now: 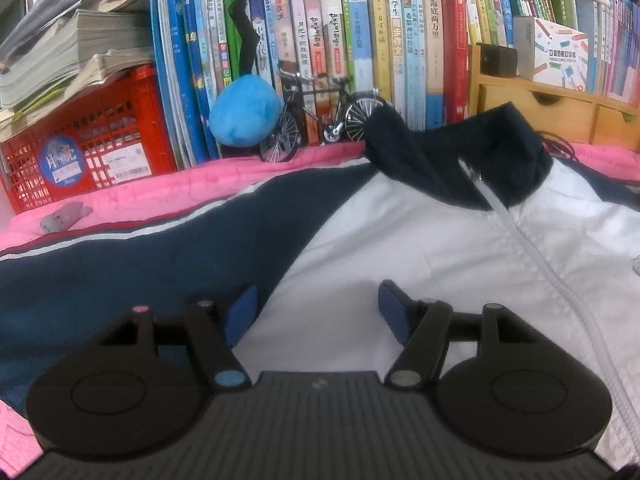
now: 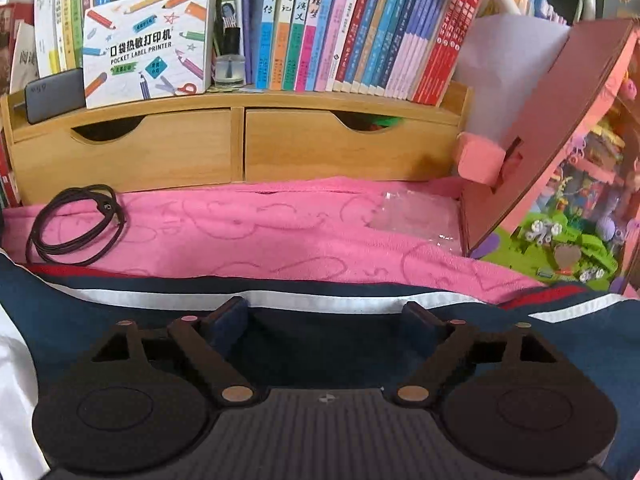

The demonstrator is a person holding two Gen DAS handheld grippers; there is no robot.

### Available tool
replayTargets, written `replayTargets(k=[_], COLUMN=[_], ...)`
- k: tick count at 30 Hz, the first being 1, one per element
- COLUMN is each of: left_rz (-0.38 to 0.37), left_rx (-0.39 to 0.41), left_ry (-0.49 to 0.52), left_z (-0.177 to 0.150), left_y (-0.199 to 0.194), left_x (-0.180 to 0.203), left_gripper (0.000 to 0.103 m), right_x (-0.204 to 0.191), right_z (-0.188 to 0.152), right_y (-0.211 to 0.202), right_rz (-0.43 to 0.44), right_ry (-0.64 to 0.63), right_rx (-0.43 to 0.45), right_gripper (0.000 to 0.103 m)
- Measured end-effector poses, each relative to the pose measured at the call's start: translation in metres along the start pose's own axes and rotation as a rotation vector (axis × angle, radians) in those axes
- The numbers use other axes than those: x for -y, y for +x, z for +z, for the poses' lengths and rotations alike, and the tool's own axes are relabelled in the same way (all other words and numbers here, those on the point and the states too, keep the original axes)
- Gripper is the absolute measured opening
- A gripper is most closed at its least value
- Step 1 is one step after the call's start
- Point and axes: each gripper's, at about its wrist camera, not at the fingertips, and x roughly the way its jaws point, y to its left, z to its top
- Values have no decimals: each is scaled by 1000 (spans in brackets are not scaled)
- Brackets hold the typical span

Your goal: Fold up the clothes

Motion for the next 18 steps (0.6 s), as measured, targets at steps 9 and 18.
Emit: replayTargets(k=[9,18], left_rz=[59,-49], left_rx=[11,6], left_ry=[58,-13], left_z=[-1,-11], left_y=[-2,-57], left_x=[10,6], left_gripper=[72,68], right_x=[8,-5], right_z=[5,-12], right_y=[2,-112], right_rz=[-2,139], right_ry=[47,-137], right_rx=[-33,22], right_gripper=[91,90])
